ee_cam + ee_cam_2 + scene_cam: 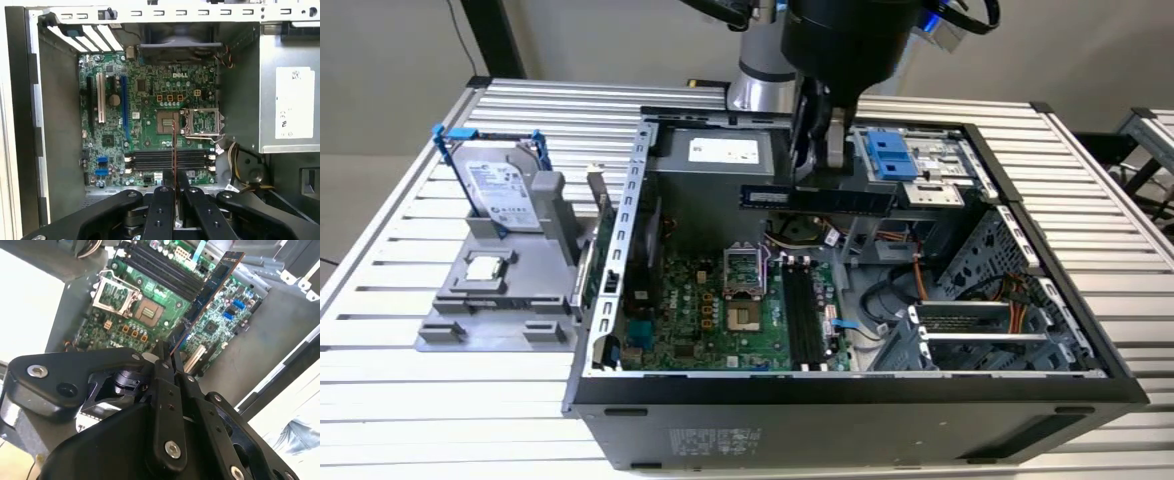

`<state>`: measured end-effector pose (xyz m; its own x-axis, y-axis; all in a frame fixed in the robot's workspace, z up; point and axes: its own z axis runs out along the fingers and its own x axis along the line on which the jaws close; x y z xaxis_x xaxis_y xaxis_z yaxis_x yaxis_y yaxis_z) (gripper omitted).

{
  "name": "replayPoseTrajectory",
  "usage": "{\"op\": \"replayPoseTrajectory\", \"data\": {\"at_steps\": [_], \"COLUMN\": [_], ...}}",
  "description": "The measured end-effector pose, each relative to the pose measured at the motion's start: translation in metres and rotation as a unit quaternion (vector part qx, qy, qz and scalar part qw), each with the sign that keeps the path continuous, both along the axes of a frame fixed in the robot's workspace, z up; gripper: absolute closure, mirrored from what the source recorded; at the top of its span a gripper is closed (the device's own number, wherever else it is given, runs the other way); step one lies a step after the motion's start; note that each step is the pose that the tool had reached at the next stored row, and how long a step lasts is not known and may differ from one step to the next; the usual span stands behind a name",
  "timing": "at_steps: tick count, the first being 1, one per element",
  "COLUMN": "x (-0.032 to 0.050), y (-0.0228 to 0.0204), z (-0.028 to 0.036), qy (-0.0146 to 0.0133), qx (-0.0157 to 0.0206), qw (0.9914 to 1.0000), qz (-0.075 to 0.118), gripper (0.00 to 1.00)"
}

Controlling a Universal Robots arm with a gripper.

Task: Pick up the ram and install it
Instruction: 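Pick up the ram and move it above insertion slot, then insert the ram into the slot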

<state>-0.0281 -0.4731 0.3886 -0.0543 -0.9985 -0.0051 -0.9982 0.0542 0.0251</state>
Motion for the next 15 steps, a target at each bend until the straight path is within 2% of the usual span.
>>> {"op": "replayPoseTrajectory", "data": {"at_steps": [11,15], "x": [0.0300,0.0309], "y": [0.0016,0.0016], "z": [-0.0001,-0.0001], "qy": [0.0000,0.0000], "qx": [0.0000,0.0000], "qw": [0.99992,0.99991], "qz": [-0.013,-0.013], "gripper": [1.00,1.00]}}
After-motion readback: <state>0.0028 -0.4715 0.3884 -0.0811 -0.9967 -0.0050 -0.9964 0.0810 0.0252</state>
